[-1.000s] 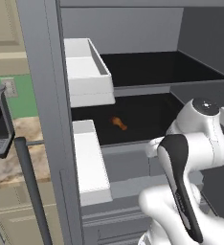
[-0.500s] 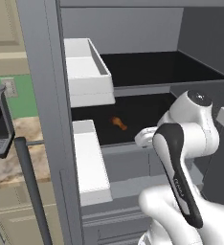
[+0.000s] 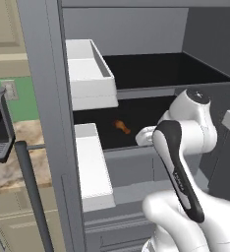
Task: Open the fridge, remove the banana, squash, and chicken drumstick, and place them on any counter.
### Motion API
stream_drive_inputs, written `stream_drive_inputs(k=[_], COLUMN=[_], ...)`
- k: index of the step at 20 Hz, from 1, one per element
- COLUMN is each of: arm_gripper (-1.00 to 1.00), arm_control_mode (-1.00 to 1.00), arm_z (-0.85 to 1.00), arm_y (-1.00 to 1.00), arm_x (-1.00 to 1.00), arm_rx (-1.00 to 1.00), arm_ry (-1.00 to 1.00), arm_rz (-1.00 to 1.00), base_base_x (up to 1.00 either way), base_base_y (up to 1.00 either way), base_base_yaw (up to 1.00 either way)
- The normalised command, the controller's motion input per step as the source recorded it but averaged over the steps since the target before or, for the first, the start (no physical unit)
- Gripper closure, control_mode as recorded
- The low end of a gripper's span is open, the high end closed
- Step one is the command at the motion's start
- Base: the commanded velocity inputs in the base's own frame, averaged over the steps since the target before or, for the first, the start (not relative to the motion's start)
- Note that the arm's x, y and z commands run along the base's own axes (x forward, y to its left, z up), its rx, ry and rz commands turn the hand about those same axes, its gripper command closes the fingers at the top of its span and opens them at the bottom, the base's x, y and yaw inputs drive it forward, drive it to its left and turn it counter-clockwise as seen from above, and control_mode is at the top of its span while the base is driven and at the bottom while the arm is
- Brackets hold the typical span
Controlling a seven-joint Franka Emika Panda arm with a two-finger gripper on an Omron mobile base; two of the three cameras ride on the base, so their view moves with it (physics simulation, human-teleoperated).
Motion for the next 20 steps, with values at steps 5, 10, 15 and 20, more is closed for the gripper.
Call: stream_drive_inputs(k=[5, 10, 15, 20], arm_gripper=[-1.0, -1.0, -1.0, -1.0], arm_control_mode=[-1.0, -1.0, -1.0, -1.0], arm_z=[-0.14, -0.23, -0.25, -0.08], arm_y=[0.02, 0.07, 0.13, 0.09], arm_x=[0.44, 0.4, 0.36, 0.47], arm_rx=[0.0, 0.0, 0.0, 0.0], arm_ry=[0.0, 0.0, 0.0, 0.0], arm_rz=[0.0, 0.0, 0.0, 0.0], base_base_x=[0.0, 0.0, 0.0, 0.0], base_base_y=[0.0, 0.0, 0.0, 0.0], base_base_yaw=[0.0, 0.0, 0.0, 0.0])
